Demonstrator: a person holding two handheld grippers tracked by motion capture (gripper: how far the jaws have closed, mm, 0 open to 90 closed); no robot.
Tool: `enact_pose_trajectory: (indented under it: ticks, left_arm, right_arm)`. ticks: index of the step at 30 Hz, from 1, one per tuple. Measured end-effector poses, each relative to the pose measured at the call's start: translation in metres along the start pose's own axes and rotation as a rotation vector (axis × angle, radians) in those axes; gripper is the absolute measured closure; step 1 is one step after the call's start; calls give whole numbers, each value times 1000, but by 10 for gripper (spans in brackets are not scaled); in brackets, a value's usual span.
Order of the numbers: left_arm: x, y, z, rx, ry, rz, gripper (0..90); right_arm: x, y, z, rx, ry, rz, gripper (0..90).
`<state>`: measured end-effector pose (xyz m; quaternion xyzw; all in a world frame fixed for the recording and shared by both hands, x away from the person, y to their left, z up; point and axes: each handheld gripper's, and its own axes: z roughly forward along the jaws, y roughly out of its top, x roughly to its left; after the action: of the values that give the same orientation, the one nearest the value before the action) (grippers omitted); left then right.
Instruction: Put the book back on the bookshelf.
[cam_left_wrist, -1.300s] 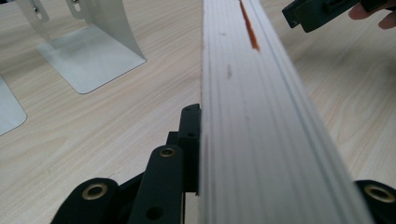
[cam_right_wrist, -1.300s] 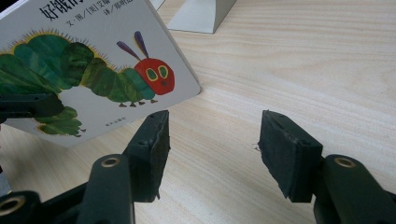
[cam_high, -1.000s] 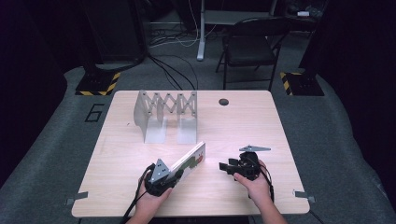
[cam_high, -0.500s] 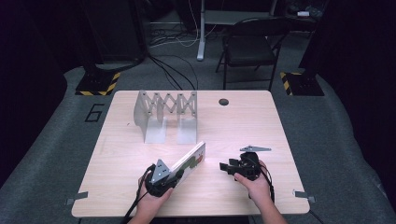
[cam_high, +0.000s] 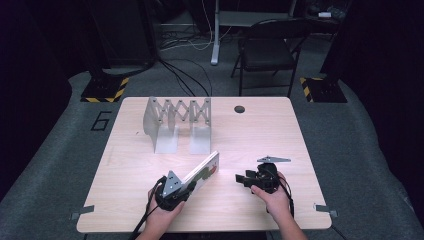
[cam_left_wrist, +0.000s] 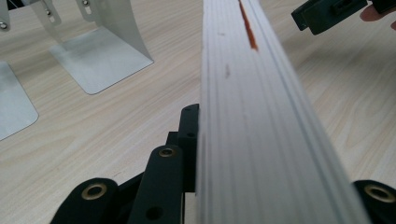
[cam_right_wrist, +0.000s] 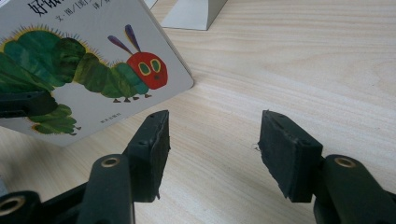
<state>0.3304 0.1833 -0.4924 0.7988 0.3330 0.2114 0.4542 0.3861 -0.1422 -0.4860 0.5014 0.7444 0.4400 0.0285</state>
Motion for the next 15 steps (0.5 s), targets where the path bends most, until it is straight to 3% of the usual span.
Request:
enact_pose_trajectory:
  ticks: [6,15]
  left_arm:
    - [1,0,-1,9,-17,-32,757]
    - [2,4,-2,2,-16,-45,759]
  right_arm:
    - [-1,0,0,0,1,1,428]
    - [-2,0,0,3,-3,2,426]
